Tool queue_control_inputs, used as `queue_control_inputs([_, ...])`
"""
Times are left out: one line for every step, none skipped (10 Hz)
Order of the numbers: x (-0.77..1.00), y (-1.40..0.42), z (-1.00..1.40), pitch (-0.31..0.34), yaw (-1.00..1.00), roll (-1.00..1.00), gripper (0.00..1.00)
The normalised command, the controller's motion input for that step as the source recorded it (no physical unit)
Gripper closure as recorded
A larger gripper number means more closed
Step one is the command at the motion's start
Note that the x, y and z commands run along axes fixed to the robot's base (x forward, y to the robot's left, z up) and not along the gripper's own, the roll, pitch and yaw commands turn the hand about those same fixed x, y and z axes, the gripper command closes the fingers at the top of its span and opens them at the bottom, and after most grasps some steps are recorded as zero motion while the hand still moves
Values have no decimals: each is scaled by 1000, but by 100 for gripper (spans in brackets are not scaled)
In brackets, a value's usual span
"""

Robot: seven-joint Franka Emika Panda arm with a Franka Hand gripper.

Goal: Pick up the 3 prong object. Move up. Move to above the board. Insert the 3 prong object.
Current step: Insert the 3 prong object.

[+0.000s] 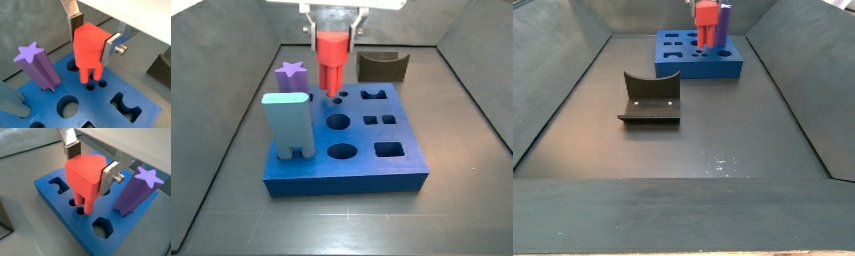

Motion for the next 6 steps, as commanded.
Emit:
queue_control_inputs([0,0,-440,-53,0,0,100])
queue_control_inputs([0,0,-94,-43,0,-30,100])
queue_control_inputs([117,0,-234,-17,0,-27,100])
queue_control_inputs([303,0,-220,-14,-114,-63,100])
queue_control_inputs([83,0,-137,-10,0,-21,100])
queue_control_inputs([271,0,-263,0,0,-40,100])
